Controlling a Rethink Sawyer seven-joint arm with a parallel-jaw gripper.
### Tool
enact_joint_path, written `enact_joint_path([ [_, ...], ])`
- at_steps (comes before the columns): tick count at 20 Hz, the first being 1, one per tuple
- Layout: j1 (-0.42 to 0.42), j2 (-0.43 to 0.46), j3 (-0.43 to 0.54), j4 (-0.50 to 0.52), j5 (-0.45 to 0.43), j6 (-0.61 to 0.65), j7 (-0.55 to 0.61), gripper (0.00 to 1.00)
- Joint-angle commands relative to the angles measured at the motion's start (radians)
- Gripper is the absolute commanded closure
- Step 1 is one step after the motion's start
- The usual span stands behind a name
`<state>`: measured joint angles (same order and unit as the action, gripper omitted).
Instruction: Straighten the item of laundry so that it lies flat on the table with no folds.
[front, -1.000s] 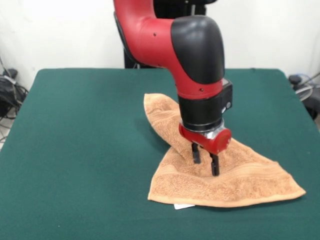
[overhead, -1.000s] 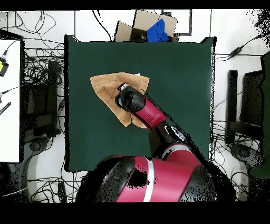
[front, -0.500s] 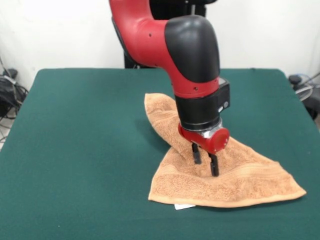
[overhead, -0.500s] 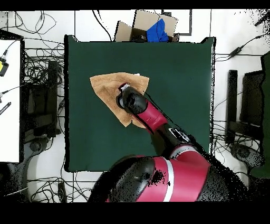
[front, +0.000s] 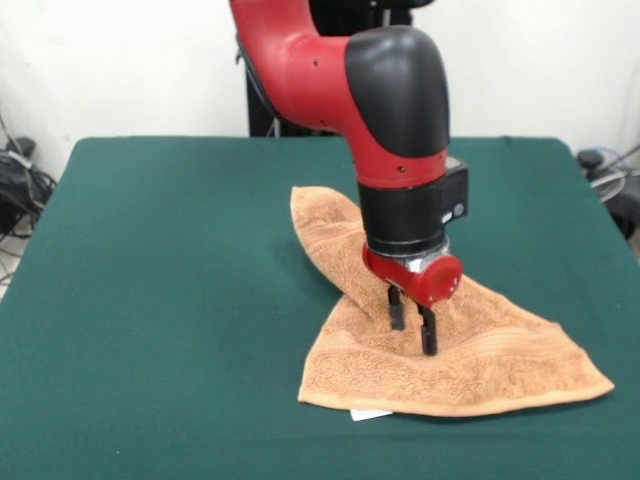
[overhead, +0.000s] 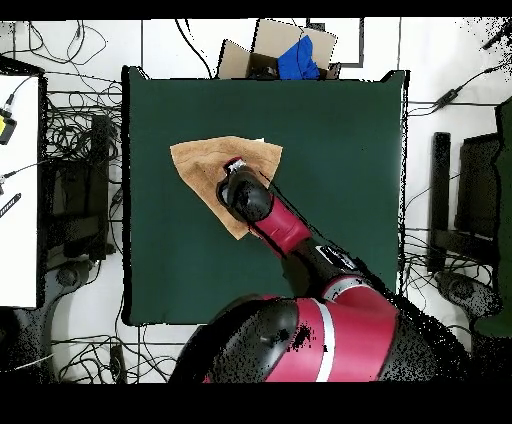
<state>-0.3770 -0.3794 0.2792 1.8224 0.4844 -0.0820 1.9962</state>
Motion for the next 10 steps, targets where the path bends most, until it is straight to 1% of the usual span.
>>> enact_joint_path([
  [1,0.068,0.155,0.165,0.094,0.083,-0.091,0.418,0.0],
  [10,0.107,0.149,0.169,0.111,0.104,-0.143,0.5,0.0],
])
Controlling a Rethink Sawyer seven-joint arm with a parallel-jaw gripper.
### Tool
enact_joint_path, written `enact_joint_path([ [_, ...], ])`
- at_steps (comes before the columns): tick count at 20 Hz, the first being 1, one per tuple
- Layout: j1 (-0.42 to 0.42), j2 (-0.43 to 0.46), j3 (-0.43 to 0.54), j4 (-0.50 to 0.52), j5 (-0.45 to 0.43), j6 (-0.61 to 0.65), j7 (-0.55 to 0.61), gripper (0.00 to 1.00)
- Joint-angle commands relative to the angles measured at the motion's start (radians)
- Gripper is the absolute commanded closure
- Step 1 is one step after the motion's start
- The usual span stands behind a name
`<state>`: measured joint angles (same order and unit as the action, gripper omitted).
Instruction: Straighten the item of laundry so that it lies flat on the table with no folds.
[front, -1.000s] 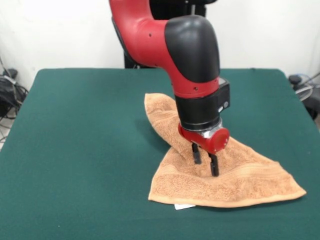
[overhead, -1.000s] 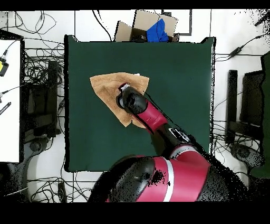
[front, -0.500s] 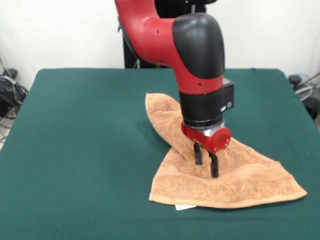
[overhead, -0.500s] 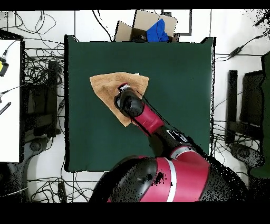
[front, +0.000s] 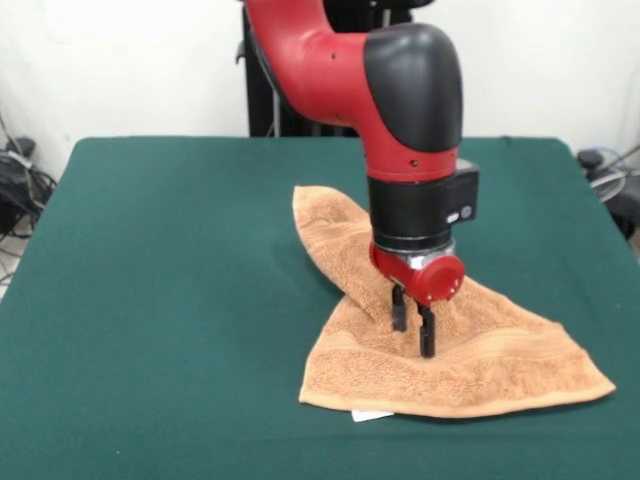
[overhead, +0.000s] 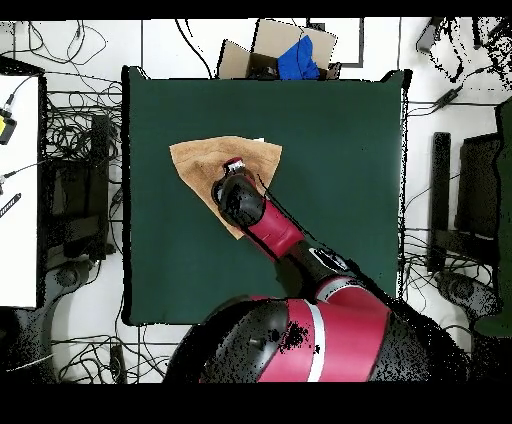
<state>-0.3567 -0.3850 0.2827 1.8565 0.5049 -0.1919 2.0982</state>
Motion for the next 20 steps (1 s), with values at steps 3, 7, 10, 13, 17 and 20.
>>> enact_joint_path([
  [3,0.1,0.145,0.171,0.088,0.096,-0.043,0.42,0.0],
  [7,0.113,0.125,0.178,0.109,0.118,-0.046,0.438,0.0],
  [10,0.124,0.095,0.172,0.125,0.147,-0.017,0.428,0.0],
  [13,0.138,0.042,0.161,0.155,0.19,0.023,0.424,0.0],
  [17,0.235,-0.052,0.034,0.148,0.319,0.155,0.34,0.0],
  [20,0.346,-0.084,-0.167,0.071,0.381,0.323,0.257,0.0],
])
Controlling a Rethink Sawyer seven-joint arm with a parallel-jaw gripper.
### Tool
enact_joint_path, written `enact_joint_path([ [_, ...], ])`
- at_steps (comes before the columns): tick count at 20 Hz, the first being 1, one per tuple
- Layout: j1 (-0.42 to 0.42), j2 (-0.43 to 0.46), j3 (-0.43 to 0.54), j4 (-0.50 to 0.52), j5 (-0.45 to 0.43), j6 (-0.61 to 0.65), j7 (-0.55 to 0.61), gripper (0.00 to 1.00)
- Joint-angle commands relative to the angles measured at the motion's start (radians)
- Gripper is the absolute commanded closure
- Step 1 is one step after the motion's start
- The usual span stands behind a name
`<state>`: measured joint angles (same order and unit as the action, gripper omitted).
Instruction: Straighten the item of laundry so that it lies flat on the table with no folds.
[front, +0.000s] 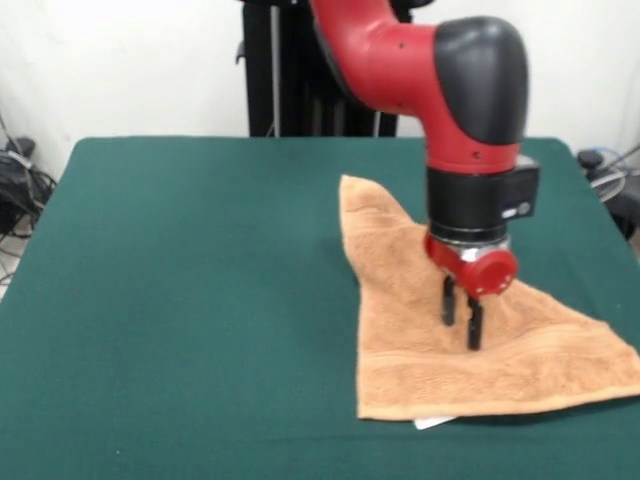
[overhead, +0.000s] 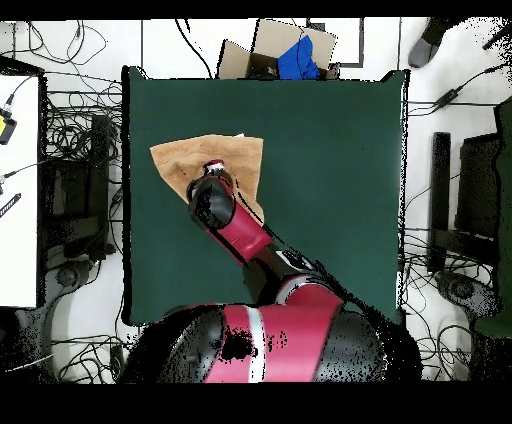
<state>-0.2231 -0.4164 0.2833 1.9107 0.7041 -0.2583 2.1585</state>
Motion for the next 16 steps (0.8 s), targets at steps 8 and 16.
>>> enact_joint_path([
  [8,0.261,-0.049,-0.472,-0.248,-0.006,0.75,0.255,0.0],
  [16,0.194,-0.008,-0.552,-0.437,-0.141,0.783,0.111,0.0],
])
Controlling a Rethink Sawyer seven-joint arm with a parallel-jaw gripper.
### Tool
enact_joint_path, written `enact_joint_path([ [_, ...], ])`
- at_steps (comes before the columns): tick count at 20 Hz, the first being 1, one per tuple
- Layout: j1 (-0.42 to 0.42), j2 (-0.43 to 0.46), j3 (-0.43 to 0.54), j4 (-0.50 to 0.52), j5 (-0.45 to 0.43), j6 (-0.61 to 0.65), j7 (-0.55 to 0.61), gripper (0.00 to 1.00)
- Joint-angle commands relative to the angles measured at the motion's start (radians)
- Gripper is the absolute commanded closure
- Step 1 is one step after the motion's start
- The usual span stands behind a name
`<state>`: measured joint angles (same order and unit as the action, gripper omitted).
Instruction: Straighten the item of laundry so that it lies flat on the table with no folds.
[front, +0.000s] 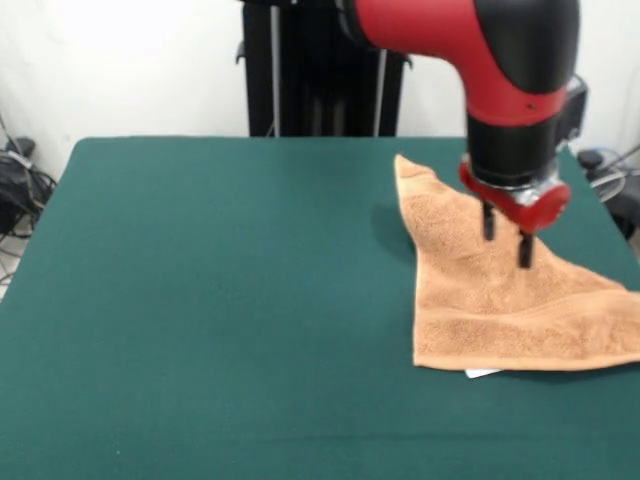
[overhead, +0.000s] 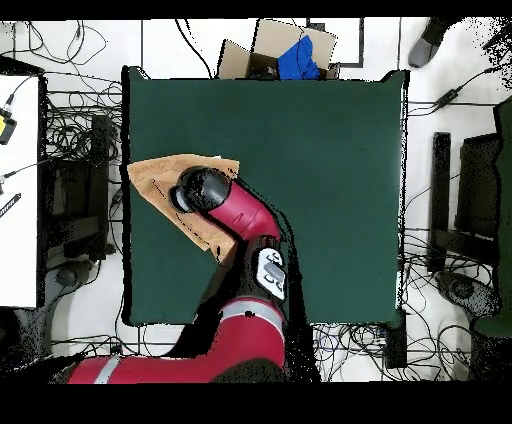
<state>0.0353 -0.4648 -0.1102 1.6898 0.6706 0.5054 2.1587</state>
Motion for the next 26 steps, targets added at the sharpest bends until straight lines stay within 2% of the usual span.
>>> enact_joint_path([
  [1,-0.085,0.045,-0.16,-0.241,-0.139,-0.007,0.06,0.0],
  [3,-0.122,0.051,-0.152,-0.288,-0.196,-0.007,-0.009,0.0],
  [7,-0.194,0.062,-0.097,-0.339,-0.272,0.01,-0.066,0.0],
  [10,-0.231,0.069,-0.062,-0.368,-0.314,0.022,-0.068,0.0],
  [15,-0.276,0.106,-0.038,-0.468,-0.364,0.11,-0.05,0.0],
  [20,-0.289,0.133,-0.02,-0.5,-0.392,0.108,-0.019,0.0],
  [26,-0.289,0.148,-0.03,-0.563,-0.412,0.179,0.012,0.0],
])
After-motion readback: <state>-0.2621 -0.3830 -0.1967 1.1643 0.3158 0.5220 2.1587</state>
